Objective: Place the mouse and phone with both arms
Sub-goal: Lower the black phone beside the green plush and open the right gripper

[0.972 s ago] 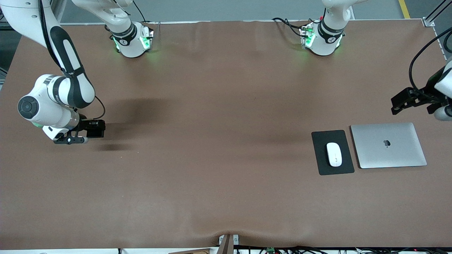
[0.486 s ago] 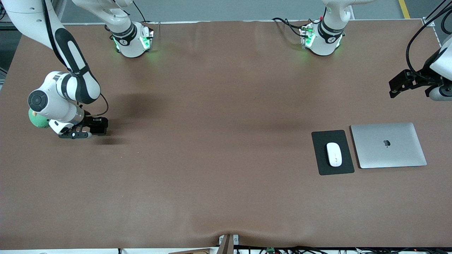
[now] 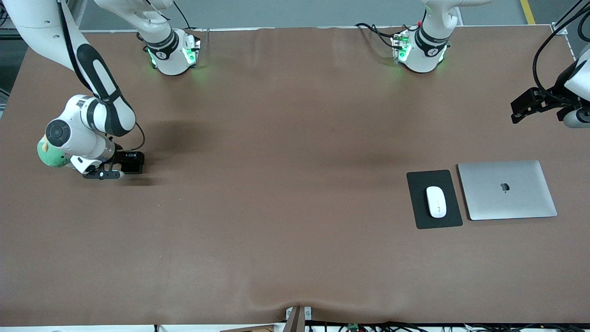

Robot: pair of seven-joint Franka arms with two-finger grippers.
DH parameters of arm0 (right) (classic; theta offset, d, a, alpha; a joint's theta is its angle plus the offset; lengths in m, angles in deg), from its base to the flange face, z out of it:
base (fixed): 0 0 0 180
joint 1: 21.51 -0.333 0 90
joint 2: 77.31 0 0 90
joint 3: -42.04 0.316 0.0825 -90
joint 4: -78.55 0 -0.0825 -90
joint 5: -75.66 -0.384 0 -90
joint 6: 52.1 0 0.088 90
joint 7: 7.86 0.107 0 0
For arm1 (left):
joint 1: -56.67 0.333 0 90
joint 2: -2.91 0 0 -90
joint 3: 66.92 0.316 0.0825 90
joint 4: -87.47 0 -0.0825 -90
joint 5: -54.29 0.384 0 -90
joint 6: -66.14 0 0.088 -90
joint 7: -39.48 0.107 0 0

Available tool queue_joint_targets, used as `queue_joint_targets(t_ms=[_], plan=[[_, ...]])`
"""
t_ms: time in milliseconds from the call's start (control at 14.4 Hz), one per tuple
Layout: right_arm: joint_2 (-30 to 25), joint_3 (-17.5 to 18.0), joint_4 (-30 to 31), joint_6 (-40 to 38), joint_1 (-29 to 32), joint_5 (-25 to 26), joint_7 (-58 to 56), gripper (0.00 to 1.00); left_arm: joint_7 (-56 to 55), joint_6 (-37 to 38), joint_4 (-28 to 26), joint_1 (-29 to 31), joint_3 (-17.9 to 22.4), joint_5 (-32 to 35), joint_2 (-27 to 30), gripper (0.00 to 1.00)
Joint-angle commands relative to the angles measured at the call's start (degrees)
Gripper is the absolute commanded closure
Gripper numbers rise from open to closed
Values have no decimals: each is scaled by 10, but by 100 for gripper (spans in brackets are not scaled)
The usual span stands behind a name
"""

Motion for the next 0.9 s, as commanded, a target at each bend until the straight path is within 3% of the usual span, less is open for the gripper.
queue_joint_targets(t_ms=[0,347,833], plan=[[-6,11,-4,0,11,5,6,0,12,3,-6,-5,1,-11,5,0],[-7,11,-73,-47,8,4,5,0,11,25,-11,-1,-6,-42,6,0],[25,13,-323,-255,2,3,0,0,0,26,-12,-2,-6,-37,3,0]])
